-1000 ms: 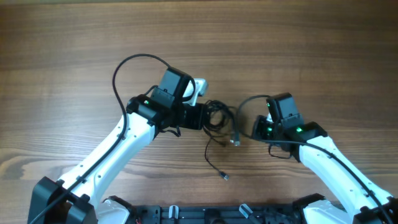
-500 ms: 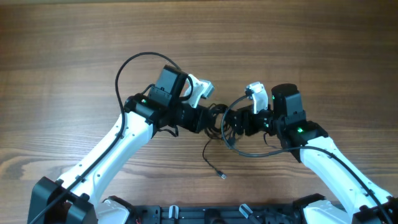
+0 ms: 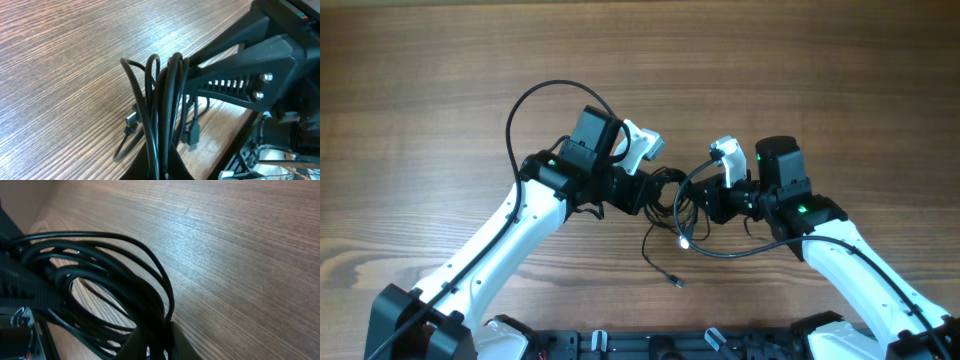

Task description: Untangle cables

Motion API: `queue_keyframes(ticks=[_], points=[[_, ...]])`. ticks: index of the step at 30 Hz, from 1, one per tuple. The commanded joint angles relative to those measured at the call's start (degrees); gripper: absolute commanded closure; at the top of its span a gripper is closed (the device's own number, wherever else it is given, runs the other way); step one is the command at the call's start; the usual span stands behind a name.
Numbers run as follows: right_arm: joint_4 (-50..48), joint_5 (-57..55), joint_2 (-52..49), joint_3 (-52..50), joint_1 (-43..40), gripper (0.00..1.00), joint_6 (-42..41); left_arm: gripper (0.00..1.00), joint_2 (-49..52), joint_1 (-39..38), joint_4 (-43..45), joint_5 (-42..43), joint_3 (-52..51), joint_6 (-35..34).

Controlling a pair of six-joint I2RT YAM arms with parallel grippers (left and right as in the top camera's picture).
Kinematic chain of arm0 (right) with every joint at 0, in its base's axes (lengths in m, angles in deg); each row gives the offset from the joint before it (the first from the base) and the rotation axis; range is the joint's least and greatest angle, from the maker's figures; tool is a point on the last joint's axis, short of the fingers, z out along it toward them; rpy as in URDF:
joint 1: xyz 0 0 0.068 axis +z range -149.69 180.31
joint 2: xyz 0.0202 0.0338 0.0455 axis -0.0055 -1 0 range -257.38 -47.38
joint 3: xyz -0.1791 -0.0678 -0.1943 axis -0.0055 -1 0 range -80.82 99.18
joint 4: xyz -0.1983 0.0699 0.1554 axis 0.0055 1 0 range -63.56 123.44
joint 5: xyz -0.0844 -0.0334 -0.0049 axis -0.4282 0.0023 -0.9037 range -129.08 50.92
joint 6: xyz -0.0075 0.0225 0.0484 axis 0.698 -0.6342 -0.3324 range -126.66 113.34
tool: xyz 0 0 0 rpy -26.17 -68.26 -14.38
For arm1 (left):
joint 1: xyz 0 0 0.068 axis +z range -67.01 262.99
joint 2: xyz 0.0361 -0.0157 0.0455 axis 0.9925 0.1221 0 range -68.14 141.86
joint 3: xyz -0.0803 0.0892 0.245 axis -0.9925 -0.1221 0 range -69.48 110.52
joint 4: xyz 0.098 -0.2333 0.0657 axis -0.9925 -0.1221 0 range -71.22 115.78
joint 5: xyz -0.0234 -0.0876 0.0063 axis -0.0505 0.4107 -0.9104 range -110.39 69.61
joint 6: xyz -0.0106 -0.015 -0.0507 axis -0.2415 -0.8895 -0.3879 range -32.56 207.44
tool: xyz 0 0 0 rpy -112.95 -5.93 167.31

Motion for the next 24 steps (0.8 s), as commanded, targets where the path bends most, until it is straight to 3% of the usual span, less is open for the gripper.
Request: queue_keyframes(ticks=[1, 8, 11, 13, 17, 19, 22, 24], points=[[0.7, 0.1, -0.1, 0.2, 0.0, 0.89, 0.1, 0.96, -0.8, 0.1, 0.0, -2.9, 0.5, -0.5], [1.3, 0.3, -0.1, 0.2, 0.0, 0.78, 0.1, 0.96, -0.8, 0.1, 0.1, -2.9, 0.5, -0.5], [1.5, 0.3, -0.1, 0.2, 0.0, 0.8, 0.1, 0.96, -0.8, 0.1, 0.1, -2.9, 0.5, -0.5], [1.5, 0.3, -0.1, 0.2, 0.0, 0.87, 0.1, 0.96, -0.8, 0.1, 0.1, -2.9, 0.5, -0.5], [1.4, -0.7, -0.1, 0.2, 0.0, 0.88, 0.1, 0.96, -0.8, 0.1, 0.1, -2.9, 0.5, -0.5], [1.6, -6.9, -0.1, 0.2, 0.0, 0.96, -0.1, 0.96, -0.8, 0.1, 0.1, -2.9, 0.5, -0.5], [1.4, -8.0, -0.1, 0.2, 0.0, 0.87, -3.0, 0.96, -0.8, 0.1, 0.2, -2.9, 0.5, -0.5], [1.2, -7.5, -0.1, 0.2, 0.0, 0.87, -3.0, 0.96, -0.8, 0.1, 0.4, -2.9, 0.5, -0.5]])
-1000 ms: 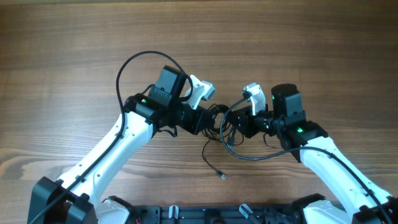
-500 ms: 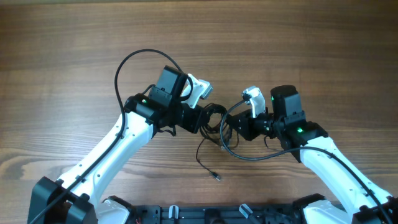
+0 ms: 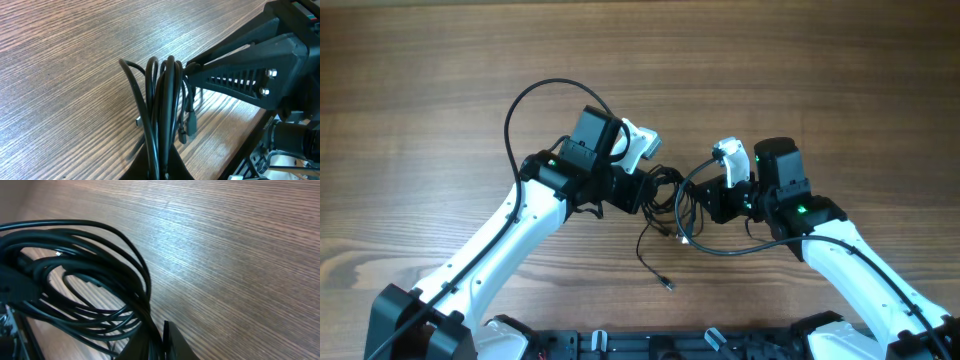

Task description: Untangle cables

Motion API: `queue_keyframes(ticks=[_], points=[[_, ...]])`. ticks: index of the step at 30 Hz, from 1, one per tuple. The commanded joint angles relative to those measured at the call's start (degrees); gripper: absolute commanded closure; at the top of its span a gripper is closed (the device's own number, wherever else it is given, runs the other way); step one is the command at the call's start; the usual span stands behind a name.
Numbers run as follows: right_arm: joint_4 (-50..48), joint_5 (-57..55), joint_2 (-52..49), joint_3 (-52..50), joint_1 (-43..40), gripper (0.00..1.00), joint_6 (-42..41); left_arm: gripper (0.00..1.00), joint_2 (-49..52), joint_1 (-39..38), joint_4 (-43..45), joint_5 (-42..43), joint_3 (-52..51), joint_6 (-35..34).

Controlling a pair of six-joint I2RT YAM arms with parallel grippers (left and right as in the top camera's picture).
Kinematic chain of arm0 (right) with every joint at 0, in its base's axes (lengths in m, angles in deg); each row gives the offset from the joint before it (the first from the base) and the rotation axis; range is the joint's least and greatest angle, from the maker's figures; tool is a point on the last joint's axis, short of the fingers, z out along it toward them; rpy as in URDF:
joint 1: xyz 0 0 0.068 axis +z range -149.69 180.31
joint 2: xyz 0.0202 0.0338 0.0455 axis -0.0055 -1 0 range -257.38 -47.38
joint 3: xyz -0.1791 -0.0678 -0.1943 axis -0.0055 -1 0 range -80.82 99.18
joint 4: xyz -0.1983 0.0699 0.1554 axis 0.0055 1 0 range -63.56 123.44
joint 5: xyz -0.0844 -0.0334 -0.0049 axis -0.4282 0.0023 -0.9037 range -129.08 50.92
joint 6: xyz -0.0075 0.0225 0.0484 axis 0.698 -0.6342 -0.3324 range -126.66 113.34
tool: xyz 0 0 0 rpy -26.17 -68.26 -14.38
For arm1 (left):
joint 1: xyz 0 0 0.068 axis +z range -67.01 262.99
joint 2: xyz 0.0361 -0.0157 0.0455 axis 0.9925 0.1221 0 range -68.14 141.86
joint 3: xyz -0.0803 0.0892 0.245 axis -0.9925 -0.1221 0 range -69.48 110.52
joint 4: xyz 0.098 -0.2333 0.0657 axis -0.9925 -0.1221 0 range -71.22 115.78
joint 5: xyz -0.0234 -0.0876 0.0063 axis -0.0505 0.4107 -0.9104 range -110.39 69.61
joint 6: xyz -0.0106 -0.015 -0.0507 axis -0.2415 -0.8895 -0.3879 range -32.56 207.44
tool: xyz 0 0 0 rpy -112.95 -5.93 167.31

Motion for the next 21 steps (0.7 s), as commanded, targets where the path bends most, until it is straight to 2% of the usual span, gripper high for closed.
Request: queue_keyframes(ticks=[1, 5, 9, 10, 12, 15, 16, 21], points=[[-0.3, -2.2, -0.1, 0.2, -0.2, 0.84, -1.7, 0.96, -0.8, 0.1, 0.5, -0.2, 0.5, -0.3], [-0.3, -1.1, -0.1, 0.2, -0.2, 0.84, -1.6, 0.96, -0.8, 0.1, 0.5, -0.2, 0.5, -0.4], [-0.3, -1.2, -0.1, 0.2, -0.2, 0.96, -1.6, 0.96, -0.8, 0.1, 0.5, -0.2, 0.5, -0.6], [-0.3, -1.4, -0.1, 0.2, -0.2, 0.96, -1.6, 0.96, -0.8, 0.1, 0.4, -0.2, 0.5, -0.6], [1.2, -8.0, -0.1, 0.2, -0.2, 0.96, -3.3, 0.96, -0.8, 0.1, 0.4, -0.4, 0.5, -0.6], [12.3, -37.2, -0.1, 0.2, -0.3, 0.96, -28.0, 0.96, -0.8, 2.9, 0.0, -0.6, 0.5, -1.7], [15.8, -42.5, -0.1, 0.2, -0.3, 0.96, -34.2, 0.96, -0.8, 4.2, -0.5, -0.5, 0.5, -1.9], [21.8, -44.2, -0.1, 0.2, -0.3, 0.93, -46.8, 0.96, -0.8, 11.3, -2.5, -0.5, 0.5, -8.5]])
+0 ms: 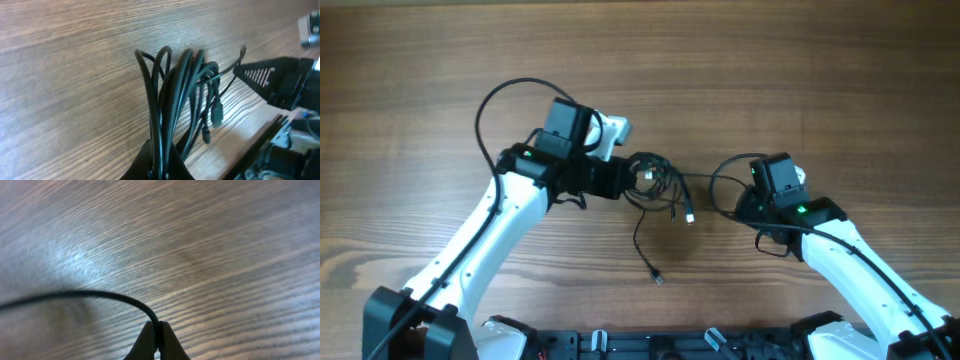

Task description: Untangle cables

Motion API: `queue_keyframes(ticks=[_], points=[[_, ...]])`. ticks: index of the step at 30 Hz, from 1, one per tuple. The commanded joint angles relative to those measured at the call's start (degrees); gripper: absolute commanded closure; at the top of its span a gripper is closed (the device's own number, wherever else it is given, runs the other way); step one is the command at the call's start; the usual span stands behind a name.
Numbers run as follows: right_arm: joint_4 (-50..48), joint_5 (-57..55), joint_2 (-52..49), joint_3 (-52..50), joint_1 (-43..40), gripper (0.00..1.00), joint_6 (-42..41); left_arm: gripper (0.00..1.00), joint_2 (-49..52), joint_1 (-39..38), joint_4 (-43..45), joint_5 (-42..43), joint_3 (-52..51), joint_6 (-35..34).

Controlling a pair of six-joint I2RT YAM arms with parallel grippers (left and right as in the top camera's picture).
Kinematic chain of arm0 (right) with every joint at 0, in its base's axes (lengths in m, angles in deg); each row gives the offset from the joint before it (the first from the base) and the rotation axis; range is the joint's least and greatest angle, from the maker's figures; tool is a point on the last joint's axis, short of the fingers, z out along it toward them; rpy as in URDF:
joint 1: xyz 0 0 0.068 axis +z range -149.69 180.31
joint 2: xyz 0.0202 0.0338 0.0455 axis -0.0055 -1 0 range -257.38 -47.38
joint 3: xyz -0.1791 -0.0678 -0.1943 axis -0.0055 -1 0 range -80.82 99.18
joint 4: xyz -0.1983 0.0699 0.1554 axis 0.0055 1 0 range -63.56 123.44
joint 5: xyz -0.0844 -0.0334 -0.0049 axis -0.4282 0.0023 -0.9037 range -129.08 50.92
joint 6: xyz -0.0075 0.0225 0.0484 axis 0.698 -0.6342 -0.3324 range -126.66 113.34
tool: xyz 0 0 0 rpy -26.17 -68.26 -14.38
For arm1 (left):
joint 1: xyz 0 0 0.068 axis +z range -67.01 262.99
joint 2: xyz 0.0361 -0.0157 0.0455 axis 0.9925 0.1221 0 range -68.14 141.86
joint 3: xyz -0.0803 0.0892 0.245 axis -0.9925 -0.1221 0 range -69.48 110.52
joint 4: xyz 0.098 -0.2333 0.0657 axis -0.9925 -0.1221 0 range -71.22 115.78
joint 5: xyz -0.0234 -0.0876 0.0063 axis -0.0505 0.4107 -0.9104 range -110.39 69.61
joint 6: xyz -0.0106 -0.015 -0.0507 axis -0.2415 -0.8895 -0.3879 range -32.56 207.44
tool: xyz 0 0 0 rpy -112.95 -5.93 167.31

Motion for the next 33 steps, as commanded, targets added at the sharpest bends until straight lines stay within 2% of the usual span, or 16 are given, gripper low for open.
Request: queue_keyframes(ticks=[1, 2, 6, 8, 9, 10, 12, 13, 14, 15, 16, 17, 18, 21, 26, 33], points=[[2.5, -7.6, -0.1, 0.0, -0.5, 0.86, -10.3, 0.96, -0.8, 4.1, -0.9, -1.3, 0.5, -5.2], [2.6, -7.6, -0.1, 0.0, -0.5, 0.83, -10.3, 0.96, -0.8, 4.3, -1.0, -1.3, 0.5, -6.3], [4.5, -7.6, -0.1, 0.0, -0.5, 0.82, -9.9, 0.96, -0.8, 4.3, -1.1, -3.5, 0.5, -9.6], [4.2, -7.6, -0.1, 0.0, -0.5, 0.62, -9.8, 0.96, -0.8, 4.3, -1.1, -3.2, 0.5, -9.6], [3.6, -7.1, -0.1, 0.0, -0.5, 0.41, -9.6, 0.96, -0.8, 4.3, -1.0, -1.5, 0.5, -8.8], [1.4, -4.2, -0.1, 0.0, -0.5, 0.3, -5.1, 0.96, -0.8, 4.3, -0.7, 1.5, 0.5, -6.6], [-5.9, 7.7, -0.1, 0.0, -0.5, 0.24, 9.9, 0.96, -0.8, 4.3, 0.0, 7.8, 0.5, -1.3], [-9.1, 14.5, -0.1, 0.0, -0.5, 0.2, 16.0, 0.96, -0.8, 4.3, 0.2, 8.3, 0.5, -0.7], [-13.9, 26.5, -0.1, 0.0, -0.5, 0.18, 23.3, 0.96, -0.8, 4.3, 0.1, 8.9, 0.5, 0.1], [-16.7, 32.1, -0.1, 0.0, -0.5, 0.18, 25.0, 0.96, -0.8, 4.3, 0.1, 9.2, 0.5, 0.1], [-18.3, 33.8, -0.1, 0.0, -0.5, 0.17, 24.7, 0.89, -0.8, 4.2, -0.2, 9.1, 0.5, 0.3], [-18.9, 33.8, -0.1, 0.0, -0.5, 0.17, 24.6, 0.7, -0.8, 4.1, -0.7, 9.1, 0.5, 1.6], [-19.0, 33.5, -0.1, 0.0, -0.5, 0.17, 24.6, 0.46, -0.8, 4.1, -1.2, 8.6, 0.5, 2.2], [-17.6, 31.6, -0.1, 0.0, -0.5, 0.17, 24.6, 0.43, -0.8, 4.1, -3.8, 0.5, 0.4, 2.7], [-15.5, 30.8, -0.1, 0.0, -0.5, 0.17, 24.5, 0.45, -0.2, 4.1, -4.2, -8.6, -1.0, 2.6], [-6.8, 30.8, -0.1, 0.0, -0.5, 0.16, 24.6, 0.46, 0.0, 4.1, -3.1, -9.2, -2.9, 2.6]])
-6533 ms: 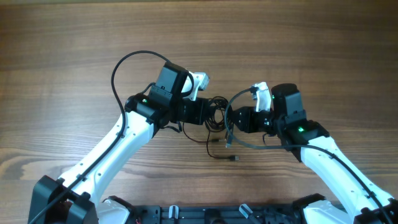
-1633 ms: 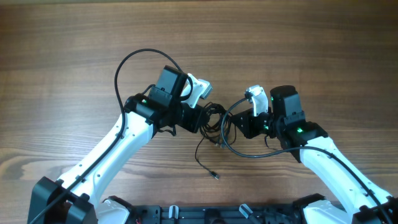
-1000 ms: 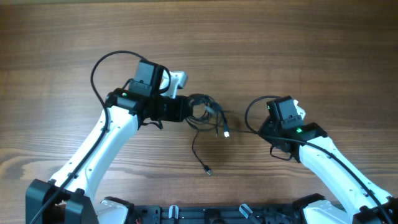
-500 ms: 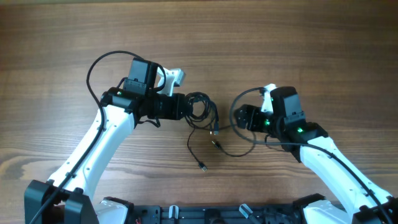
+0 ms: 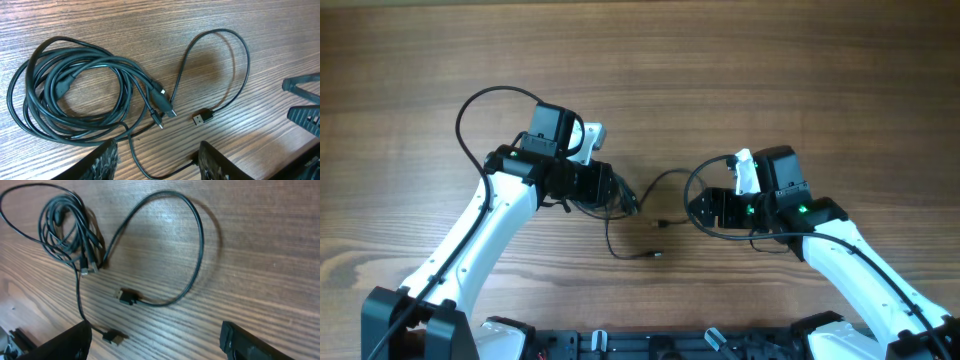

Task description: Untangle cables

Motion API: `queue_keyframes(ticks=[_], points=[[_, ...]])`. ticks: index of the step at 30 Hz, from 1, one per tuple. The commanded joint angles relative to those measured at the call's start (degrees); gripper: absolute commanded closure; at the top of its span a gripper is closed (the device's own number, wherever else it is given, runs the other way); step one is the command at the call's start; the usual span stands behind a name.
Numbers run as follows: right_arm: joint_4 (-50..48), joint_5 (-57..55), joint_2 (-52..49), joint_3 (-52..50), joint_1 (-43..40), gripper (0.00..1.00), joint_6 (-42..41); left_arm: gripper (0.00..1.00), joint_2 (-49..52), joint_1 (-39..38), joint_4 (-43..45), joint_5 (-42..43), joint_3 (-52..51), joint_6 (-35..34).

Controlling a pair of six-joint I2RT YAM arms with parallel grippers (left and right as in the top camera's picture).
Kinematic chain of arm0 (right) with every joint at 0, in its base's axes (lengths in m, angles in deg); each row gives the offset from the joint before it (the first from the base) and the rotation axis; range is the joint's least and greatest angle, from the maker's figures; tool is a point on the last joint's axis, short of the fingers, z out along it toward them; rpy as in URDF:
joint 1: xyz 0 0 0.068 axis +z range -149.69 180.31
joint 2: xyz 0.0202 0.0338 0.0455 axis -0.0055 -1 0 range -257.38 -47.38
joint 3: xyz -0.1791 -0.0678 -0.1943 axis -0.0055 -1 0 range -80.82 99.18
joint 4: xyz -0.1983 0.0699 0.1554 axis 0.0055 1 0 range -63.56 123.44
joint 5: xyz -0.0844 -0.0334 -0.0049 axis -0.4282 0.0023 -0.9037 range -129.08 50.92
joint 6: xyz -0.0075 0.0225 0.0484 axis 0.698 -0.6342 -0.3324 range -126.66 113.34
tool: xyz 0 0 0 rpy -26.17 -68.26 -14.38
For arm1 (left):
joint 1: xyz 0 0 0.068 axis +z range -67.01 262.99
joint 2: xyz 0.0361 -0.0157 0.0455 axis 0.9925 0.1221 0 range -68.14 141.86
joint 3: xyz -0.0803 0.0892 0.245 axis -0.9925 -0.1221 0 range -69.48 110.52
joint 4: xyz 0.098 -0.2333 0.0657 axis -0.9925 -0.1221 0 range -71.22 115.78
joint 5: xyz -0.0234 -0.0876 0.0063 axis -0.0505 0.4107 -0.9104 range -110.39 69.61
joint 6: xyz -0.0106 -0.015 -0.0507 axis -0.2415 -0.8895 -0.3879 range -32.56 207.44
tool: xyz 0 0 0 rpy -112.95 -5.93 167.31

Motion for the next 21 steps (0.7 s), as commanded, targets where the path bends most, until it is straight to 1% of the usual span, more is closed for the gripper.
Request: queue_keyframes(ticks=[1, 3, 5, 8, 10, 13, 16, 20, 21], points=[[1.5, 0.7, -0.1, 0.2, 0.0, 0.16, 1.0, 0.46, 0.0, 0.1, 0.4, -1.6, -0.6, 0.8], [2.6, 0.7, -0.1, 0.2, 0.0, 0.16, 1.1, 0.44, 0.0, 0.4, 0.4, -9.6, -0.6, -5.6], [3.1, 0.7, -0.1, 0.2, 0.0, 0.16, 1.1, 0.43, 0.0, 0.8, 0.9, -13.4, -0.6, -9.1], [4.2, 0.7, -0.1, 0.2, 0.0, 0.15, 1.0, 0.43, 0.1, 0.7, 4.4, -14.1, -0.6, -9.9], [4.7, 0.7, -0.1, 0.2, 0.0, 0.16, 1.1, 0.43, 0.9, 0.7, 5.0, -14.5, -0.6, -10.1], [4.7, 0.7, -0.1, 0.2, 0.0, 0.16, 1.1, 0.44, 4.7, 0.7, 5.1, -16.8, -0.6, -10.8], [4.7, 0.7, -0.1, 0.2, 0.0, 0.16, 1.2, 0.46, 9.0, 0.8, 5.1, -20.4, -0.6, -10.8], [4.7, 0.7, -0.1, 0.2, 0.0, 0.16, 1.0, 0.49, 12.0, 0.8, 4.7, -24.7, -0.6, -10.8], [4.7, 0.7, -0.1, 0.2, 0.0, 0.16, 0.9, 0.51, 12.7, 0.8, 4.0, -26.6, -0.6, -13.0]])
